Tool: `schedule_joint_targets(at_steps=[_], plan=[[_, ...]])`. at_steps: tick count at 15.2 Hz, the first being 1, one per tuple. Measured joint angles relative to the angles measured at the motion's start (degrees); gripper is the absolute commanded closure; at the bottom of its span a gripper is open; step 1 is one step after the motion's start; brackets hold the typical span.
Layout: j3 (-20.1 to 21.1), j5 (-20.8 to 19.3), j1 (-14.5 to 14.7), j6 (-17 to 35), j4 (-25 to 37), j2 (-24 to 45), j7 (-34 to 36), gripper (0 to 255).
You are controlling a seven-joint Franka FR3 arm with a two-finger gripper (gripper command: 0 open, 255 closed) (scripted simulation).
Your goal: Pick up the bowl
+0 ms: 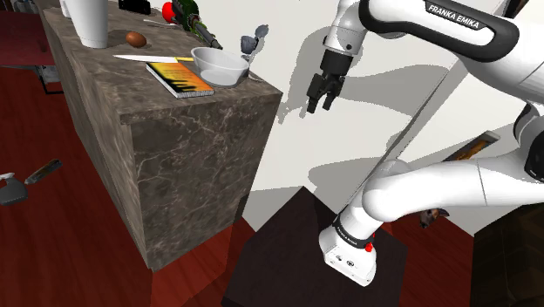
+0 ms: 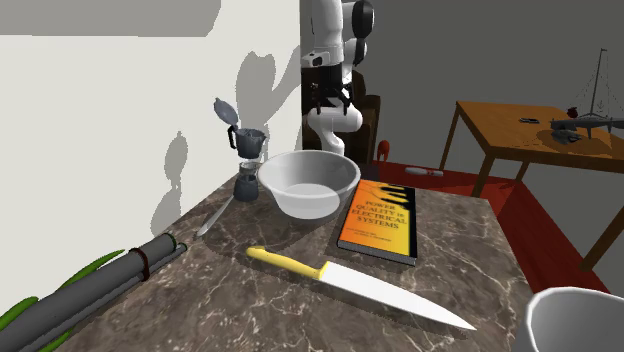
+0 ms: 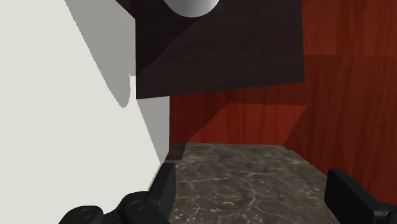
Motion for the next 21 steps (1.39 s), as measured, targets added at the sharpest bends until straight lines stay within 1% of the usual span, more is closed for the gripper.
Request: schedule_joint_targets(at_steps=[2,5,10,15,19,21], plan=[[-0.11,0.1,-0.06,0.6,0.39,0.81,-0.02,0],[-0.91,0.55,-0.42,3.76,3.09,5.76,-0.37,0],[-2.35,1.88,-0.85,8.47,9.68,15.24,-0.9,0],[-3.87,3.74,-1.15,12.14,17.68,25.17,-1.67,0],[-4.94,5.7,-1.38,13.56,25.49,33.06,-2.14,0],[-5.7,6.75,-1.74,13.24,30.62,37.29,-2.67,0]])
